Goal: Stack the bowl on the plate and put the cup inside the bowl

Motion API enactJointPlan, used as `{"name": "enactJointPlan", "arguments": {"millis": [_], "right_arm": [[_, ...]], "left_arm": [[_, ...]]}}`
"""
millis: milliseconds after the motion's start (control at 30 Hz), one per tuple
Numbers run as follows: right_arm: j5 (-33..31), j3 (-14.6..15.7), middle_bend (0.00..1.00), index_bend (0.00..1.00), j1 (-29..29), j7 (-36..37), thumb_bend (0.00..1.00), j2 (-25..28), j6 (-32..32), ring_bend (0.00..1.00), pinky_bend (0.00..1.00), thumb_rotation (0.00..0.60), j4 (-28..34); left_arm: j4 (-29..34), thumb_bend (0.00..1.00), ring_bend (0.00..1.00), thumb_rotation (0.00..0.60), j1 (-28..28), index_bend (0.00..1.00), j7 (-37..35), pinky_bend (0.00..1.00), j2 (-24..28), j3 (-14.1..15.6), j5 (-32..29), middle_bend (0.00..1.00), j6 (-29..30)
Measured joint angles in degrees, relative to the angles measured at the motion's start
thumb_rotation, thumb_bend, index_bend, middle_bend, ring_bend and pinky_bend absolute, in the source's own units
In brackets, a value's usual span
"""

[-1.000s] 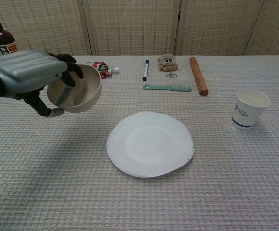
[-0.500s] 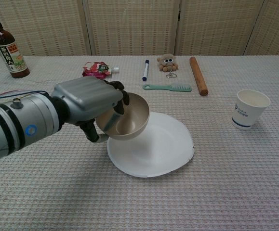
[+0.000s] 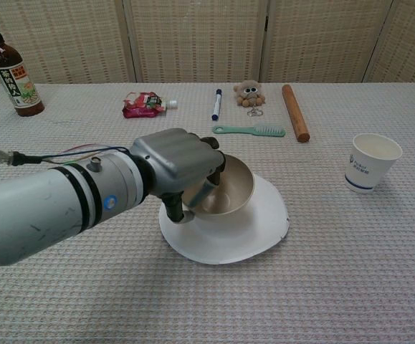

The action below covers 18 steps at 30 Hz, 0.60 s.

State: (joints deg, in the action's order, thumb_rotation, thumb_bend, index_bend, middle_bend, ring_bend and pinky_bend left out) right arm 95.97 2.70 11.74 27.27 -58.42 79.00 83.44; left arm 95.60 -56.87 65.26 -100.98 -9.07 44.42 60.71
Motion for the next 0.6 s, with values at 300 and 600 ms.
{"name": "enactJointPlan", "arguments": {"millis": [300,600], "right_arm": [[-0.04,0.06,0.00,0.00,0.18,1.20,0.19,0.00,0.20,0.00,0.00,0.600,-0.94],[-1.34,-0.19,0.00,0.00,0.25,0.08,0.19,0.05,-0.49,0.00,0.00,0.600,-0.36]], "left_arm": [[-1.61,0.35,0.00,0.600,-2.05,0.68,-1.59,0.16,-0.89,-0.01,-1.61,0.22,-0.67],[3.99,0.35,0.00,0.600,-2.23,0.68,-0.61,0.16,1.34,0.99,-1.23,0.22,3.89]]}}
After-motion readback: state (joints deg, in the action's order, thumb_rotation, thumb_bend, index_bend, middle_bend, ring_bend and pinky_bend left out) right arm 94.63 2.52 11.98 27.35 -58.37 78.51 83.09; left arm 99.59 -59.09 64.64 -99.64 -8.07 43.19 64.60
